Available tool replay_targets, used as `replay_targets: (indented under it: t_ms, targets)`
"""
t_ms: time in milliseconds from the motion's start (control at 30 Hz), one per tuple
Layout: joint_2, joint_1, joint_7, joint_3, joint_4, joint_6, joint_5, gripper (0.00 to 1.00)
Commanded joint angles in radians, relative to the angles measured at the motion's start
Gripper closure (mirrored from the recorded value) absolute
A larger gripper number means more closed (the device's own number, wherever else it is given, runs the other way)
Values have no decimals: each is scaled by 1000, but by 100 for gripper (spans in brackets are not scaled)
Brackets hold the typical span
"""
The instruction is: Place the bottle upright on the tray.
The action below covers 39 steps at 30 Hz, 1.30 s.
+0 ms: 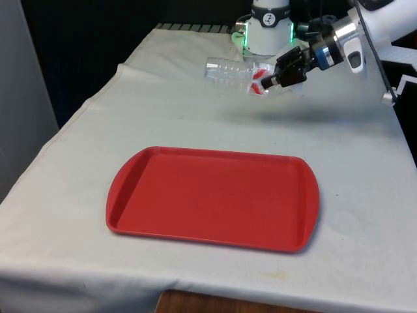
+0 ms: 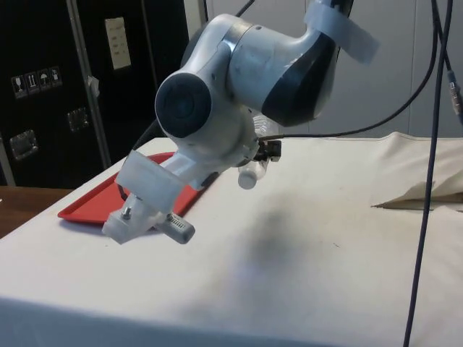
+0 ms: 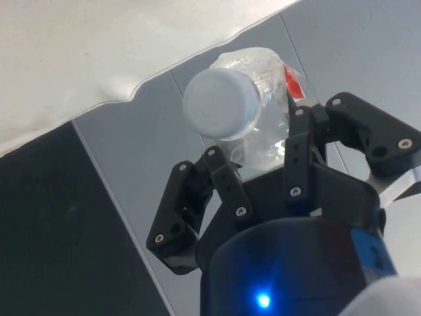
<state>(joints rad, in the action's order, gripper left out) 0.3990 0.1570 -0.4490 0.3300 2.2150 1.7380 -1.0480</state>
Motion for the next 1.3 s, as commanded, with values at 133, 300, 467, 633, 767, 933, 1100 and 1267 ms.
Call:
replay_targets:
  t_ms: [133,300,467,633,767,933,1100,1267]
  targets:
    - [-12,-2,-21,2,-3,-8,9,100]
    - [-17,0,-25,0,-4,-10,0,100]
    - [-30,-3,-49,1,-10,-16,8,100]
    - [-35,-6,-57,1,-16,-13,8,100]
    - [-42,-14,-69,1,-22,-1,8,100]
    - [-47,-22,-79,1,-26,10,11,100]
    - [-59,-34,-94,-2,-26,35,17,100]
    - [-71,-42,-107,-6,-24,59,30,100]
